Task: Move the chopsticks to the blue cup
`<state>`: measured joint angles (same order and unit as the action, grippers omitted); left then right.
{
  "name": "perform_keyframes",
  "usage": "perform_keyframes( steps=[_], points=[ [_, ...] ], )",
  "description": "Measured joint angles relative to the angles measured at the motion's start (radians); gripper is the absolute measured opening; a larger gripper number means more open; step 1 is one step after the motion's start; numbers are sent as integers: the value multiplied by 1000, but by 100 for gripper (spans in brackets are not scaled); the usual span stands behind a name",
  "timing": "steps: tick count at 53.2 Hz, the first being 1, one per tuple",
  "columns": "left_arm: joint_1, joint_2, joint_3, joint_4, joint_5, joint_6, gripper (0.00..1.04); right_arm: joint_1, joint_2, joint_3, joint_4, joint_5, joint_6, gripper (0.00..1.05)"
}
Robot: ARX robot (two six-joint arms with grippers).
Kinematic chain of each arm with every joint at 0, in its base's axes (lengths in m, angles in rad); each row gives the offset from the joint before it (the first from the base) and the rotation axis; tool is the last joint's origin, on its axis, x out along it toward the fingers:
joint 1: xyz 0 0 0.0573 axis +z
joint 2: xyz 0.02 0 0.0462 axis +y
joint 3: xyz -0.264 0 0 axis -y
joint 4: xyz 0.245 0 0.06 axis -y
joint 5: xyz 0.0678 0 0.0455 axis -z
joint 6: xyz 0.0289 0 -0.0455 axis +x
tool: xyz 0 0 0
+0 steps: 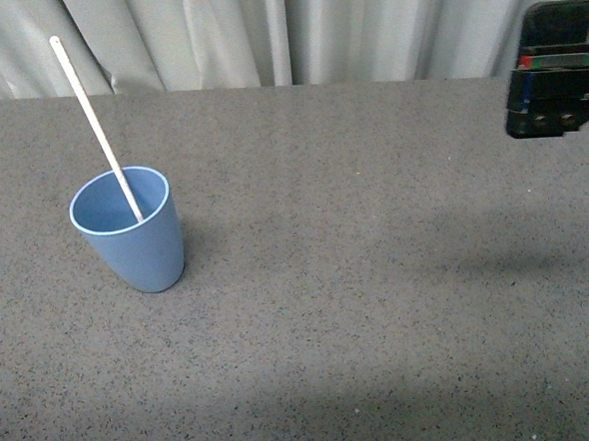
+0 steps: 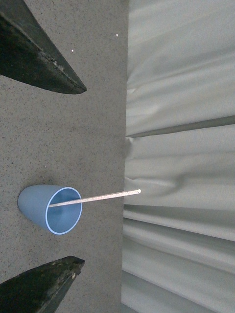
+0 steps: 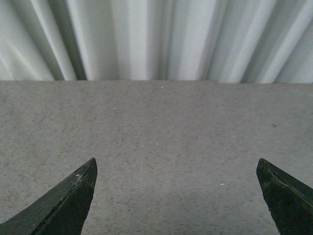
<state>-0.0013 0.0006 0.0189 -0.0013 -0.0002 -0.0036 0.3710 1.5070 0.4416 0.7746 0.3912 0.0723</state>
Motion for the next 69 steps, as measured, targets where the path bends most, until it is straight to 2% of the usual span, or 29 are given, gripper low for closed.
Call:
perform_keyframes(
  steps=[4, 6, 9, 23, 31, 45, 49, 52, 69],
  points=[
    [0, 0, 0, 0, 0, 0, 98, 11, -89, -79, 74, 26, -43, 94],
    [0, 0, 0, 0, 0, 0, 98, 6, -116, -145, 218, -13, -52, 86],
    [0, 0, 0, 0, 0, 0, 98, -11, -162, -224, 320, -53, -61, 75],
    [0, 0, 0, 0, 0, 0, 98, -121, -373, -344, 240, -146, -69, 35],
    [0, 0, 0, 0, 0, 0, 98, -194, -554, -393, 112, -222, -72, 0],
    [0, 0, 0, 0, 0, 0, 98, -266, -791, -431, -84, -290, -72, 1],
    [0, 0, 0, 0, 0, 0, 98, -333, -863, -434, -149, -382, -72, 1],
    [0, 0, 0, 0, 0, 0, 98, -362, -914, -436, -193, -383, -71, 1],
    [0, 0, 0, 0, 0, 0, 98, -369, -1089, -437, -357, -390, -72, 1]
  ],
)
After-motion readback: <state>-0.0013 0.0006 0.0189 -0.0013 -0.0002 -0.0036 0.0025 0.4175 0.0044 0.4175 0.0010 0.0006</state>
